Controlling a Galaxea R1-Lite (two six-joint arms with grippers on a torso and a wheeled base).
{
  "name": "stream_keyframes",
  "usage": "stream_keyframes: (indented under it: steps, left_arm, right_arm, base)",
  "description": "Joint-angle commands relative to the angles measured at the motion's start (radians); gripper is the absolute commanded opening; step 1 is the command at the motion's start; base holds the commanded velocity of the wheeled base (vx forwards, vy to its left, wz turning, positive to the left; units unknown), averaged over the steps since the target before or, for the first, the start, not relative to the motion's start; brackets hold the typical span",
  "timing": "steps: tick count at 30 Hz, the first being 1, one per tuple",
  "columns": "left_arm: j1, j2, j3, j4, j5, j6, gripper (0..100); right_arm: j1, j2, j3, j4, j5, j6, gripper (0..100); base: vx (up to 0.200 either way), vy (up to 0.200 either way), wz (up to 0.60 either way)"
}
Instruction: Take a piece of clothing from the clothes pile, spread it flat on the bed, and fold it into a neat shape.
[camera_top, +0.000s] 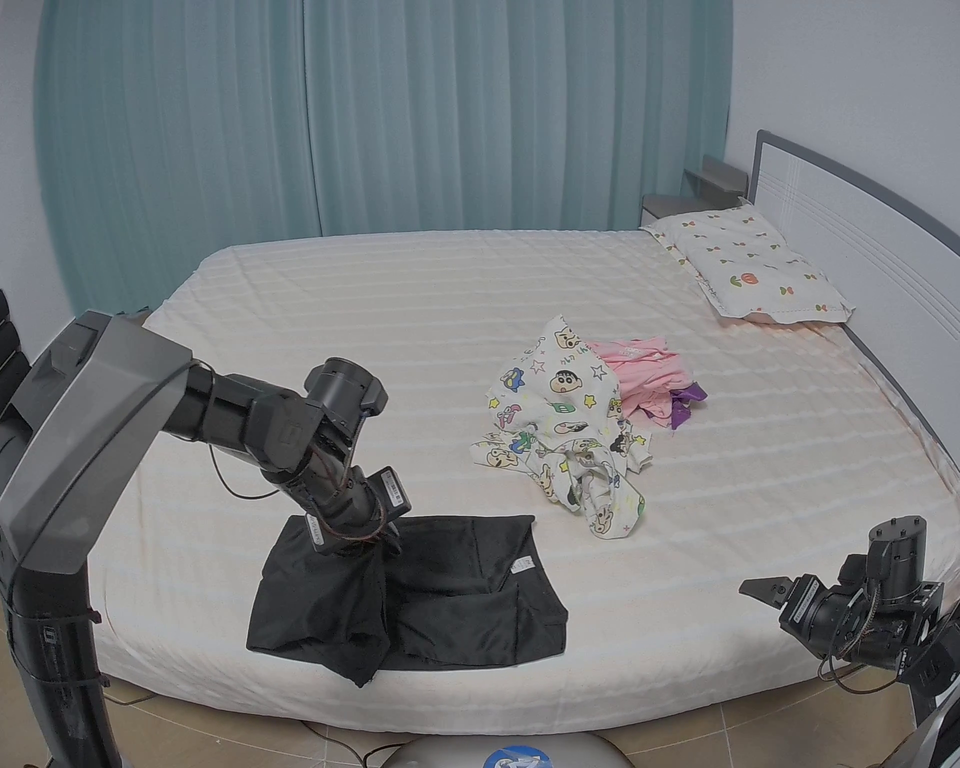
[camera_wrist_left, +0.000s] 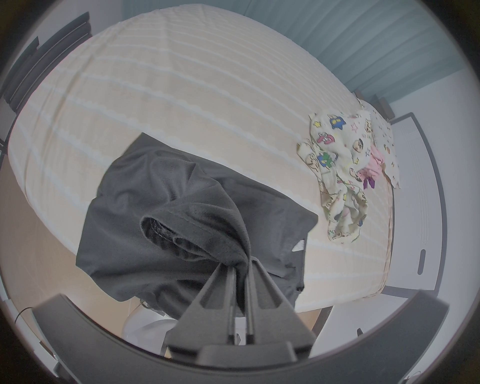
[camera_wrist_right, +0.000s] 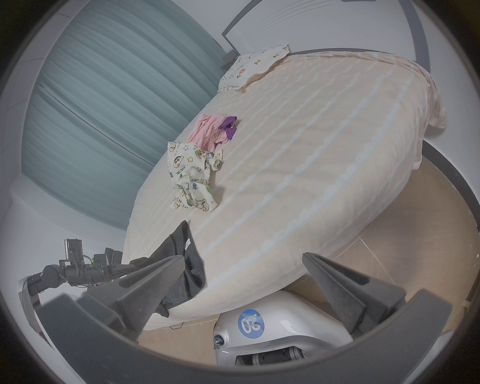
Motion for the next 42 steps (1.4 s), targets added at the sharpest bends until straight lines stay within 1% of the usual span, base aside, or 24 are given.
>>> stream_keyframes:
  steps: [1, 3, 7, 12, 16, 17, 21, 25, 29, 32, 35, 36, 37, 38, 40, 42]
  left_arm:
    - [-0.028, 0.069, -0.076, 0.003, 0.001, -0.019, 0]
    - [-0.028, 0.089, -0.104, 0.006, 0.001, -0.027, 0]
    - [-0.043, 0.114, -0.13, 0.006, 0.001, -0.042, 0]
    - [-0.051, 0.16, -0.186, 0.004, 0.02, -0.117, 0]
    - [-0.061, 0.167, -0.203, 0.004, 0.011, -0.134, 0]
    - [-0.063, 0.172, -0.205, 0.001, 0.011, -0.139, 100]
    - [-0.063, 0.181, -0.242, 0.007, 0.007, -0.196, 100]
    - [-0.06, 0.149, -0.232, 0.007, -0.017, -0.223, 100]
    - [-0.043, 0.072, -0.223, 0.006, -0.082, -0.24, 100]
    - [-0.023, 0.015, -0.214, 0.007, -0.1, -0.255, 100]
    - [0.005, -0.029, -0.162, 0.0, -0.112, -0.252, 100]
    - [0.032, -0.072, -0.097, -0.008, -0.138, -0.246, 100]
    - [0.051, -0.095, -0.058, -0.011, -0.158, -0.242, 100]
    - [0.054, -0.1, -0.051, -0.011, -0.16, -0.242, 100]
    - [0.106, -0.164, 0.077, -0.022, -0.2, -0.229, 100]
    - [0.133, -0.184, 0.133, -0.046, -0.215, -0.219, 100]
  right_arm:
    - [0.005, 0.002, 0.018, -0.003, -0.001, -0.001, 100]
    - [0.011, 0.003, 0.018, -0.003, -0.001, 0.0, 100]
    - [0.014, 0.003, 0.018, -0.003, -0.001, 0.0, 100]
    - [0.016, 0.009, 0.018, -0.003, -0.001, 0.0, 100]
    - [0.016, 0.011, 0.018, -0.003, -0.001, 0.0, 100]
    - [0.016, 0.011, 0.018, -0.003, -0.001, 0.0, 100]
    - [0.016, 0.011, 0.018, -0.003, 0.001, 0.0, 100]
    - [0.03, 0.006, 0.018, -0.001, 0.004, 0.01, 100]
    - [0.071, 0.017, 0.018, -0.004, 0.013, 0.01, 100]
    - [0.115, 0.028, 0.005, -0.006, 0.036, 0.008, 100]
    - [0.137, 0.035, -0.03, -0.012, 0.065, 0.005, 100]
    - [0.143, 0.049, -0.07, -0.01, 0.097, 0.003, 100]
    - [0.145, 0.069, -0.097, -0.01, 0.116, 0.002, 100]
    - [0.145, 0.074, -0.102, -0.009, 0.117, 0.002, 100]
    - [0.166, 0.155, -0.192, 0.007, 0.125, 0.002, 100]
    - [0.184, 0.196, -0.223, 0.007, 0.123, 0.003, 100]
  base:
    - [0.0, -0.2, 0.0]
    - [0.0, -0.2, 0.0]
    - [0.0, 0.0, 0.0]
    - [0.0, 0.0, 0.0]
    - [0.0, 0.0, 0.0]
    - [0.0, 0.0, 0.0]
    - [0.0, 0.0, 0.0]
    - [0.0, 0.0, 0.0]
    - [0.0, 0.0, 0.0]
    - [0.0, 0.0, 0.0]
    - [0.0, 0.0, 0.0]
    - [0.0, 0.0, 0.0]
    - [0.0, 0.0, 0.0]
    - [0.0, 0.0, 0.0]
    - [0.0, 0.0, 0.0]
    - [0.0, 0.0, 0.0]
